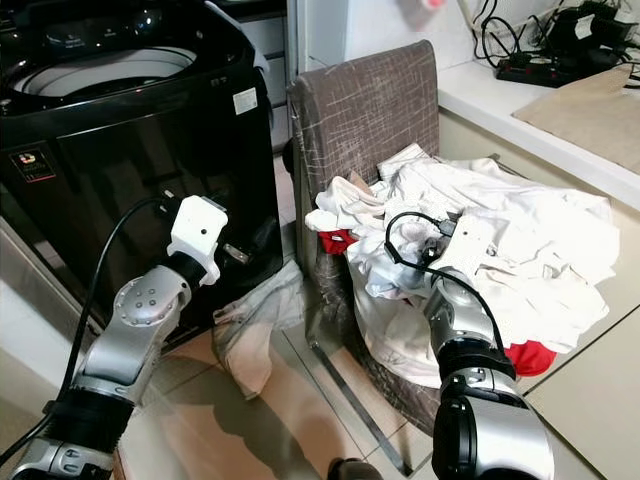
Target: Clothes washing
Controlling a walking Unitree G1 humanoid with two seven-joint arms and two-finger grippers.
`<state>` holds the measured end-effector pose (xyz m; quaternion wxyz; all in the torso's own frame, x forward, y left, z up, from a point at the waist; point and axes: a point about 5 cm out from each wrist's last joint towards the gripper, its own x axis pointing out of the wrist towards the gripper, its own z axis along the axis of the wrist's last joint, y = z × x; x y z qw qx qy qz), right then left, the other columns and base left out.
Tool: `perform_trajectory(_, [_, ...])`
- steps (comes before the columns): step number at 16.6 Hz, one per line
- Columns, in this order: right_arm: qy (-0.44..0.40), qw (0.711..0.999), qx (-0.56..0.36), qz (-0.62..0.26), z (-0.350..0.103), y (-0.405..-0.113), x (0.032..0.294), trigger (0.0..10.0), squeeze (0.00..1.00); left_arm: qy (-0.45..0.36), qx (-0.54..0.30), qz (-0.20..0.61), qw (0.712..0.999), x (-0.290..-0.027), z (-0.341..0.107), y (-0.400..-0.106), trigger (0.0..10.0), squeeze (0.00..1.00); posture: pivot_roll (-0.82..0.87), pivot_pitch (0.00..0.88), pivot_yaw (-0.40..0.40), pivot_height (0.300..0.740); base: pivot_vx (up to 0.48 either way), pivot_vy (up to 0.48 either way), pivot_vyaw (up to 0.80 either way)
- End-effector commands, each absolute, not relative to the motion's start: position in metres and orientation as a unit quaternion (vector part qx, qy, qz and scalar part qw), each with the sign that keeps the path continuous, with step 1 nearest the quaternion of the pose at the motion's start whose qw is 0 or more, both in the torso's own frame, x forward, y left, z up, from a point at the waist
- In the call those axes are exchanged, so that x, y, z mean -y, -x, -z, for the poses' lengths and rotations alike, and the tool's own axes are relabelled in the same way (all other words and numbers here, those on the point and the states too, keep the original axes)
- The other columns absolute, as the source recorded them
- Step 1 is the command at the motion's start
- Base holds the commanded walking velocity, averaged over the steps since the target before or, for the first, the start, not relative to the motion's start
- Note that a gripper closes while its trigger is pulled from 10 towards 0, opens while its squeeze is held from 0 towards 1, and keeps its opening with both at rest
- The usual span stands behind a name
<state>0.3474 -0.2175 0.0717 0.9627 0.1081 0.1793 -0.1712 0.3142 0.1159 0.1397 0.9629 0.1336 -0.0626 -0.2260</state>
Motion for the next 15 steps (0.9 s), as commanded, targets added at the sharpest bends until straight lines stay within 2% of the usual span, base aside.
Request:
perform_trajectory(1, [-0.138, 0.958, -0.188, 0.168, -0.071, -0.35, 0.213, 0.0, 0.0, -0.138, 0.058, 0.223, 0.963, -0.117, -0.138, -0.314, 10.0, 0.0, -0.11, 0.006, 0.006, 0.736, 0.0, 0.0, 0.0])
perform_trajectory(2, [-0.174, 0.948, -0.201, 0.174, -0.067, -0.349, 0.212, 0.0, 0.0, -0.139, 0.057, 0.223, 0.963, -0.118, -0.138, -0.313, 10.0, 0.0, -0.11, 0.008, 0.008, 0.736, 0.0, 0.0, 0.0])
perform_trajectory(4, [-0.181, 0.948, -0.199, 0.171, -0.066, -0.349, 0.212, 0.0, 0.0, -0.143, 0.057, 0.222, 0.963, -0.12, -0.138, -0.313, 10.0, 0.0, -0.1, 0.017, 0.016, 0.736, 0.0, 0.0, 0.0])
perform_trajectory(10, [-0.123, 0.963, -0.189, 0.148, -0.07, -0.353, 0.211, 0.0, 0.0, -0.146, 0.043, 0.229, 0.961, -0.122, -0.132, -0.306, 10.0, 0.0, -0.09, 0.026, 0.019, 0.736, 0.0, 0.0, 0.0])
perform_trajectory(15, [-0.106, 0.967, -0.184, 0.14, -0.072, -0.353, 0.211, 0.0, 0.0, -0.123, 0.023, 0.307, 0.943, -0.106, -0.123, -0.293, 10.0, 0.0, -0.09, 0.025, 0.016, 0.736, 0.0, 0.0, 0.0])
